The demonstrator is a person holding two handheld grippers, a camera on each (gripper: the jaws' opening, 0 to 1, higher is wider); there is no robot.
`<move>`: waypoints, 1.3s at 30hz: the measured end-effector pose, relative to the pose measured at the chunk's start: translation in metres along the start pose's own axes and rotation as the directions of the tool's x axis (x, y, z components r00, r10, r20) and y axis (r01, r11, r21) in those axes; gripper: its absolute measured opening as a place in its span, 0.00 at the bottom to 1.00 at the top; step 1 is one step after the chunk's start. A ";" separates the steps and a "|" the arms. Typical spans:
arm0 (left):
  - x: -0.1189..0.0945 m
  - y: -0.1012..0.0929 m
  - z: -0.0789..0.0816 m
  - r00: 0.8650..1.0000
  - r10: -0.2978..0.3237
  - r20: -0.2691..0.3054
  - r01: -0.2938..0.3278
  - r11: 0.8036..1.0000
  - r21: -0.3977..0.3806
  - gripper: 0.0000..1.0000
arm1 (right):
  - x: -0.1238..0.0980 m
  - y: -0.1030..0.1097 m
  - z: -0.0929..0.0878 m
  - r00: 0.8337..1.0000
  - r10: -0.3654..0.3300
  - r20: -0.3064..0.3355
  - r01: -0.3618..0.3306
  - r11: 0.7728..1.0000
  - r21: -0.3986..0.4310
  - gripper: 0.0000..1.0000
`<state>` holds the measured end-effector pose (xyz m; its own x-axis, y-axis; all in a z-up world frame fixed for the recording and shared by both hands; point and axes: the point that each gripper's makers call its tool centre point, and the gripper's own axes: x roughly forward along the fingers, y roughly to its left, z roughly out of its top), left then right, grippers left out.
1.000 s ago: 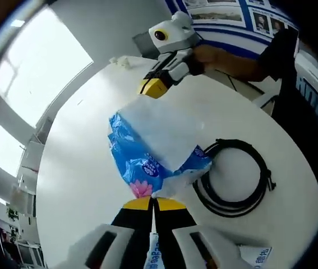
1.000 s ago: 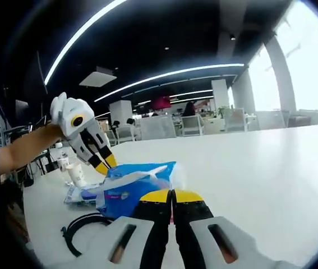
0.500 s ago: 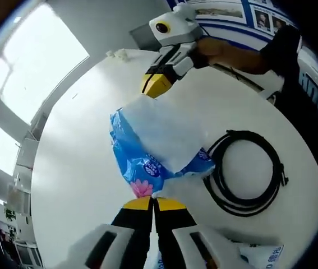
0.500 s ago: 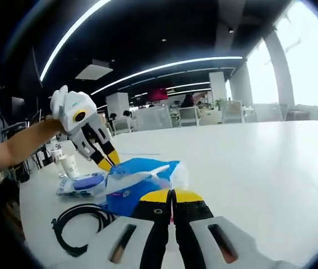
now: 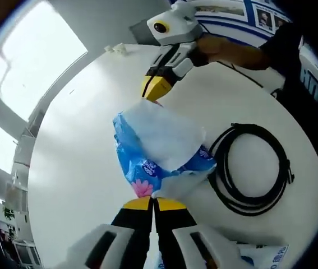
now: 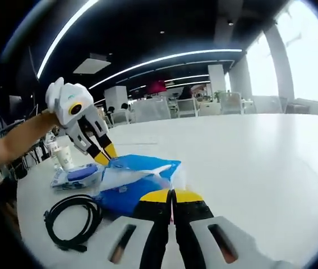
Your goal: Arrange the tabletop items into an orderly group along one side of the table until the central work area is clear of visible clutter.
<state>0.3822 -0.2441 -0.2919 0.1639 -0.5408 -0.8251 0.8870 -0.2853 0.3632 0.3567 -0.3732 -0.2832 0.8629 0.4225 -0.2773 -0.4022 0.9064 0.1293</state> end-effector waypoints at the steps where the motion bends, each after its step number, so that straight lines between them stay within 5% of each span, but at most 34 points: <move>1: 0.000 0.000 0.000 1.000 -0.001 0.001 0.001 1.000 -0.001 0.00 | 0.001 -0.001 -0.001 1.000 -0.003 -0.002 0.003 1.000 0.001 0.00; 19: 0.007 -0.005 -0.006 1.000 -0.001 -0.024 0.001 1.000 -0.010 0.08 | -0.004 -0.007 -0.016 0.999 -0.012 -0.040 0.012 1.000 -0.004 0.06; 39: -0.018 -0.013 -0.002 0.998 0.060 0.005 -0.060 0.998 -0.035 0.23 | -0.036 -0.016 0.016 0.992 -0.100 0.072 0.102 0.994 -0.032 0.17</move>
<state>0.3683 -0.2285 -0.2826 0.2151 -0.5609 -0.7995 0.8900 -0.2245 0.3969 0.3376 -0.4030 -0.2597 0.9186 0.3287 -0.2192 -0.3212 0.9444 0.0701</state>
